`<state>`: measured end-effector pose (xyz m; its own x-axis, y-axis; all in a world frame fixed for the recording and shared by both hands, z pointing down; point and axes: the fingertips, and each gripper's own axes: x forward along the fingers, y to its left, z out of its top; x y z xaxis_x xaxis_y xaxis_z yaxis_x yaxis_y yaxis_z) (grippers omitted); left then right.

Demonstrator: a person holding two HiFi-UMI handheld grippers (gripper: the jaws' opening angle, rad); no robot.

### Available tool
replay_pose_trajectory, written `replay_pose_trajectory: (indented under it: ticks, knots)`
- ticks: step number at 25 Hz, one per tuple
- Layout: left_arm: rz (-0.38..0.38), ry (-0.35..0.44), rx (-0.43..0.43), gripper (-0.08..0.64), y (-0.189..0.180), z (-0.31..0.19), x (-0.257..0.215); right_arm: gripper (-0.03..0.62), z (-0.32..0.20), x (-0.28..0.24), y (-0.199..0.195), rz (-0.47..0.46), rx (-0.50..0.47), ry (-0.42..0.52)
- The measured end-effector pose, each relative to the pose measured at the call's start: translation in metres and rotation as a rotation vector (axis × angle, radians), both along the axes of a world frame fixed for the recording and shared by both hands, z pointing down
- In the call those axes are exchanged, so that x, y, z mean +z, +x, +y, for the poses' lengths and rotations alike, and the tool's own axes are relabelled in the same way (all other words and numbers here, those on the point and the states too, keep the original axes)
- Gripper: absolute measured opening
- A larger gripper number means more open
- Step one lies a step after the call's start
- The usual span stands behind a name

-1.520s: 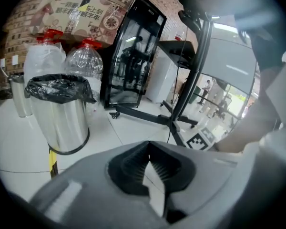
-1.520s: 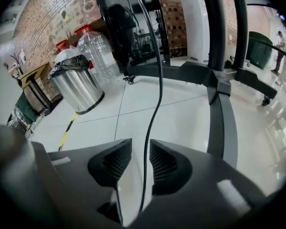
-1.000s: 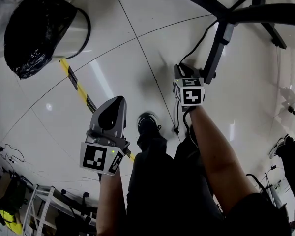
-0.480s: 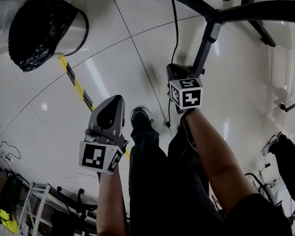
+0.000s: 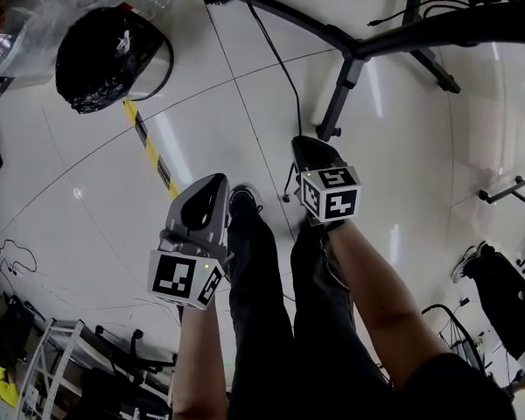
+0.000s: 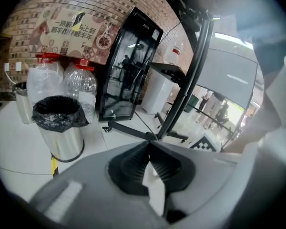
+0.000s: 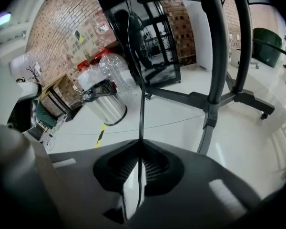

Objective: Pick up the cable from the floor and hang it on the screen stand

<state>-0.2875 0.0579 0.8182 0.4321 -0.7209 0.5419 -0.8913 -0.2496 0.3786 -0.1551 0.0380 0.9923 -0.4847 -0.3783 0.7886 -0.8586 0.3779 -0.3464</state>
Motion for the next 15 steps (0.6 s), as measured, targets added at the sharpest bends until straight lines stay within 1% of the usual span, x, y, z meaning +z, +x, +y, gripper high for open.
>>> replay_pose_trajectory:
  ticks: [3, 8, 12, 15]
  knots:
    - [0.001, 0.027, 0.008, 0.003, 0.007, -0.005, -0.029, 0.023, 0.002, -0.033, 0.0, -0.019, -0.018, 0.03]
    - [0.007, 0.067, 0.047, 0.003, 0.02, -0.006, -0.081, 0.021, 0.009, -0.1, 0.0, -0.044, -0.049, 0.075]
    - [0.015, 0.109, 0.066, 0.003, 0.028, -0.013, -0.119, 0.021, -0.001, -0.16, 0.003, -0.077, -0.063, 0.127]
    - [0.02, 0.138, 0.089, 0.003, 0.035, -0.019, -0.147, 0.021, -0.012, -0.209, 0.002, -0.094, -0.096, 0.186]
